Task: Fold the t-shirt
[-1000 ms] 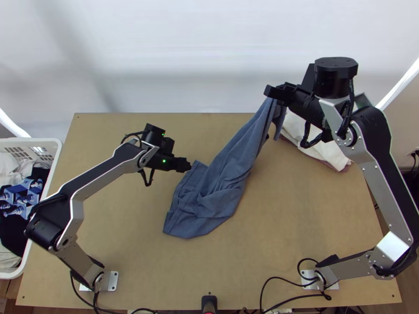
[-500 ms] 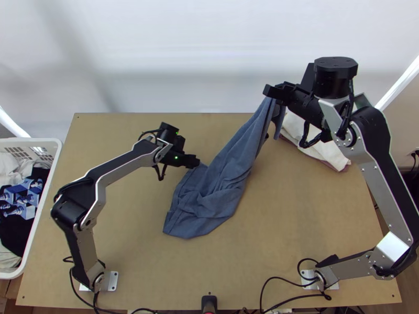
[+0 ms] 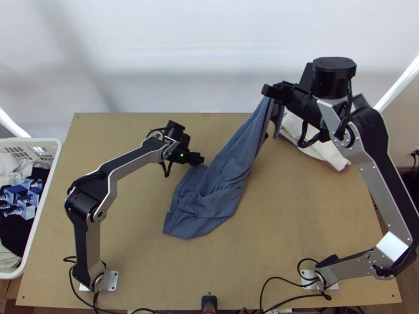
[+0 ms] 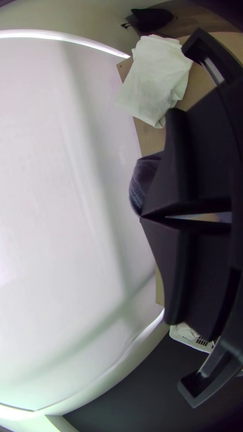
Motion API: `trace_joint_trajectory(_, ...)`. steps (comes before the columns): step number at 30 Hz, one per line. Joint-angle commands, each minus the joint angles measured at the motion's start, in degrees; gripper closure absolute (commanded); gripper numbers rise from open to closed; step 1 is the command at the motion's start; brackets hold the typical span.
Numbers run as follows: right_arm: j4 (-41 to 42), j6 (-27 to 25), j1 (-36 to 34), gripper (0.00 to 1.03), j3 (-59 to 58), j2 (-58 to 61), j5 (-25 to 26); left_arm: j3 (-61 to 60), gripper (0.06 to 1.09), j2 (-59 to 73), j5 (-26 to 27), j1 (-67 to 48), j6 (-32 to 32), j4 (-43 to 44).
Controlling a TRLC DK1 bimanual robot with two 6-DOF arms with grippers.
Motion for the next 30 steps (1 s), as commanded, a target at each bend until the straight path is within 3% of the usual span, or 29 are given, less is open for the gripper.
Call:
trace_joint_trajectory(1,1.6,0.3,0.4,1.0,-0.4,-1.3,0.5,0.5,0.54,1.7,-0.9,-1.1,1.5,-1.0)
trace_joint_trajectory(3,2.0,0.3,0.4,1.0,-0.3,-1.3,0.5,-0.1,0.56,1.7,-0.9,-1.3,1.8,-1.1)
trace_joint_trajectory(6,2.0,0.3,0.3,1.0,-0.4,-1.3,0.5,-1.9,0.97,-0.4,-1.6,-1.6,1.3,1.2)
trace_joint_trajectory(7,2.0,0.3,0.3,1.0,-0.5,-1.3,0.5,-2.6,1.05,-1.7,-2.0,-1.5,0.8,2.3)
trace_joint_trajectory(17,2.2,-1.9,-2.2,1.0,-2.6,-3.2,0.6,-1.6,1.05,-25.2,-3.9,8.9,-5.5,1.7)
trace_joint_trajectory(30,8.5,-11.3,-8.2,1.0,-9.5,-9.2,1.0,8.2,1.05,-40.4,-4.5,31.3,-4.0,-9.0)
